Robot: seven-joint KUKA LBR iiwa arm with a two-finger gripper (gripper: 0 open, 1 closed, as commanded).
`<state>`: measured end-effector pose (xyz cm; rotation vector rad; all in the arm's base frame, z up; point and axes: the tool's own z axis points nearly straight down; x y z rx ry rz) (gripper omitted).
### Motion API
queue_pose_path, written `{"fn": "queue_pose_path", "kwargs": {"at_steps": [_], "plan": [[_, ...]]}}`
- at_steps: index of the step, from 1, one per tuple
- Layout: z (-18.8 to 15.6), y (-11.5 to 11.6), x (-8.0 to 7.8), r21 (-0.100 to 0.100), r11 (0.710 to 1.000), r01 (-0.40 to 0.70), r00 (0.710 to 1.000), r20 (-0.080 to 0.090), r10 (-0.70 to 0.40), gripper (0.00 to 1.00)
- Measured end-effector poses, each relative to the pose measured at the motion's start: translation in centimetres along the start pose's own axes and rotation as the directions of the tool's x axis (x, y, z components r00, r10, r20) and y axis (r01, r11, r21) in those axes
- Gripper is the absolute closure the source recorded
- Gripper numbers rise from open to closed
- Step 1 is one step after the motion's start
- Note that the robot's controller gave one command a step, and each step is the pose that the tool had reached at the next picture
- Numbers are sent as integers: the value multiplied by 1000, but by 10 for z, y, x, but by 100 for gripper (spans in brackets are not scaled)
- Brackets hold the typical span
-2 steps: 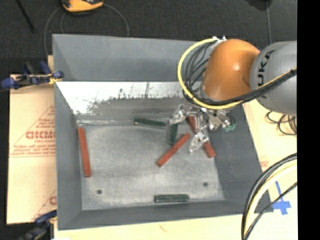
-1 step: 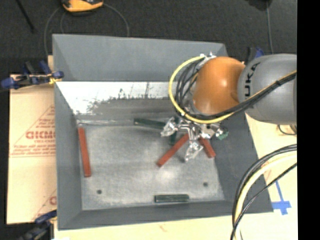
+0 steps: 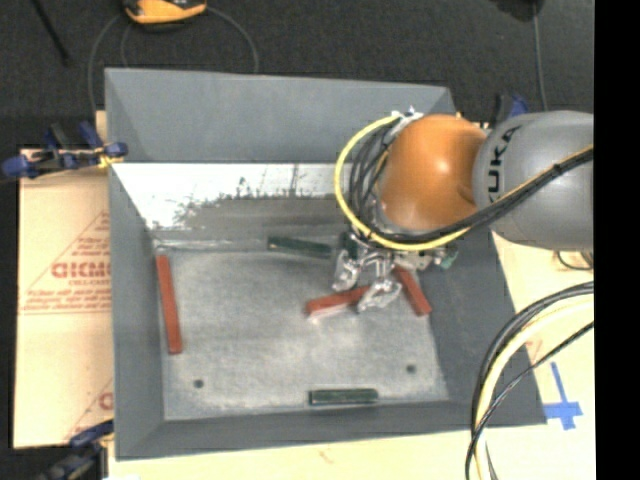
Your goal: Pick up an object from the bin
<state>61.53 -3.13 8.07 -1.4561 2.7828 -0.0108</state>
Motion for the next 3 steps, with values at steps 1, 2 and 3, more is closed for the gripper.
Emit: {"fn": "queue_pose_path", "kwargs": {"at_steps": [1,2,3], "plan": [[0,0,0,0,1000,0,1000,0,0,100],[-1,0,1,-1,1000,-2,1000,0,2,100],[-5,2,2,-8,1000,-3,1000,-1,3,100]]}}
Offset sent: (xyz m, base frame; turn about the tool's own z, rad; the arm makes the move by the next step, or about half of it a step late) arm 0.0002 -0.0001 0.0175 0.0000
